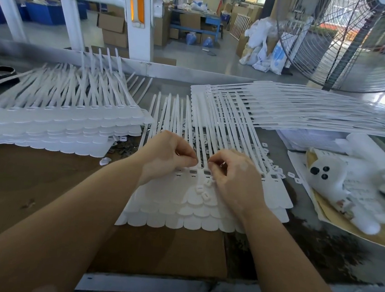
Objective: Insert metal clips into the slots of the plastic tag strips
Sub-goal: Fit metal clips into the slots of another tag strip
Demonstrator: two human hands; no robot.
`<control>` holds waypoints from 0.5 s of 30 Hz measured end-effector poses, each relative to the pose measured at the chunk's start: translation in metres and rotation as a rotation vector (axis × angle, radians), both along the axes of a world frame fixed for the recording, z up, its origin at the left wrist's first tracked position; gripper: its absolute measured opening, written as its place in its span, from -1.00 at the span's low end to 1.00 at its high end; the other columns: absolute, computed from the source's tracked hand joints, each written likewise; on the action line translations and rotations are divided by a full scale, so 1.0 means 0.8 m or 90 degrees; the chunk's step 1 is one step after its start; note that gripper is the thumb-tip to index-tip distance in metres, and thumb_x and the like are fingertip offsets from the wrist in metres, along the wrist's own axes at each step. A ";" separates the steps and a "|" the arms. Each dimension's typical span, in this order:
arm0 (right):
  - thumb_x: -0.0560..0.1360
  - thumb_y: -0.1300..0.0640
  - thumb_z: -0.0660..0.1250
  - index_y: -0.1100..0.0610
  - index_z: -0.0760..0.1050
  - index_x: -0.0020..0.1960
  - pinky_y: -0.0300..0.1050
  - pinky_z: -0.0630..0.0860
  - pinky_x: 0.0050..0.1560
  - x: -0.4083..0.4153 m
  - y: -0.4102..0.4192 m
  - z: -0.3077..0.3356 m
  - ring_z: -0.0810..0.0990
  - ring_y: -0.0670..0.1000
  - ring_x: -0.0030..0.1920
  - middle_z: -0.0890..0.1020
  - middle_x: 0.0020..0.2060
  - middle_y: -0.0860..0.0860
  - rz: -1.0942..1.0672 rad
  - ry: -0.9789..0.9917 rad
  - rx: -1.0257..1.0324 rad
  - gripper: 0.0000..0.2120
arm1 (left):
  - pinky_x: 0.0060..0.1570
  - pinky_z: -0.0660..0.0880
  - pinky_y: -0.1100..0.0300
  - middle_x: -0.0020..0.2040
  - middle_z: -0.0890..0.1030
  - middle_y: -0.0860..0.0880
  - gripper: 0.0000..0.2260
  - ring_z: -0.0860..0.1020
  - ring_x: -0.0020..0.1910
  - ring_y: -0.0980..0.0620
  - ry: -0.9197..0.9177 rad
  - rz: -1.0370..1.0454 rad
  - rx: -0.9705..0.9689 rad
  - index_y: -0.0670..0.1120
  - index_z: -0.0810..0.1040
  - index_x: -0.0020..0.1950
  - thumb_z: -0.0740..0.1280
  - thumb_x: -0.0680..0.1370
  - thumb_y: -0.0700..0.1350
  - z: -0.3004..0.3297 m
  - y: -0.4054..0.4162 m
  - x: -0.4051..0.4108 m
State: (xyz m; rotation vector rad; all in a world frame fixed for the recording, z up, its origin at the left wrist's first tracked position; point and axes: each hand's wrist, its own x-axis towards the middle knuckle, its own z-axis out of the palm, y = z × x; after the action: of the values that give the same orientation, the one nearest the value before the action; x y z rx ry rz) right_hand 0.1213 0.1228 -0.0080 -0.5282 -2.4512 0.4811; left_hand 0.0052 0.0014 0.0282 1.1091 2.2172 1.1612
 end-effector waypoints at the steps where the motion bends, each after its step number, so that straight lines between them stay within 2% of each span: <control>1: 0.50 0.12 0.32 0.05 0.56 -0.11 -0.25 0.28 -0.06 0.000 0.000 0.000 0.41 -0.13 -0.12 0.56 -0.18 -0.11 0.000 0.001 0.001 -0.95 | -0.34 0.42 0.46 -0.24 0.66 0.01 -0.96 0.54 -0.32 0.20 -0.005 0.000 -0.007 -0.06 0.67 -0.14 0.44 0.45 -0.18 0.000 0.002 -0.001; 5: 0.49 0.12 0.32 0.05 0.56 -0.12 -0.27 0.25 -0.08 0.001 0.001 -0.001 0.40 -0.12 -0.12 0.57 -0.18 -0.10 -0.002 0.003 0.003 -0.95 | -0.49 0.33 0.51 -0.37 0.60 0.09 -0.98 0.46 -0.50 0.34 -0.006 -0.001 -0.033 -0.06 0.68 -0.18 0.46 0.44 -0.18 0.000 0.007 -0.003; 8: 0.49 0.12 0.33 0.04 0.56 -0.12 -0.30 0.22 -0.10 0.000 0.001 -0.001 0.39 -0.14 -0.13 0.56 -0.19 -0.12 -0.006 0.006 0.008 -0.95 | -0.49 0.31 0.51 -0.40 0.58 0.12 -0.94 0.46 -0.48 0.30 0.002 0.005 -0.042 -0.02 0.68 -0.24 0.48 0.41 -0.17 0.000 0.010 -0.003; 15: 0.49 0.14 0.33 0.06 0.56 -0.12 -0.23 0.33 -0.05 0.000 0.001 0.000 0.43 -0.11 -0.13 0.53 -0.21 -0.14 0.001 0.009 -0.009 -0.95 | -0.56 0.30 0.50 -0.46 0.56 0.16 -0.89 0.45 -0.54 0.33 -0.013 0.010 -0.069 0.00 0.66 -0.29 0.50 0.38 -0.20 0.002 0.015 -0.004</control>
State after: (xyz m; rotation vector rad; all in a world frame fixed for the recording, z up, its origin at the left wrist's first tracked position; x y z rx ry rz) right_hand 0.1215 0.1233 -0.0081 -0.5270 -2.4366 0.5011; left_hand 0.0022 0.0131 0.0297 1.0334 2.2484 1.0414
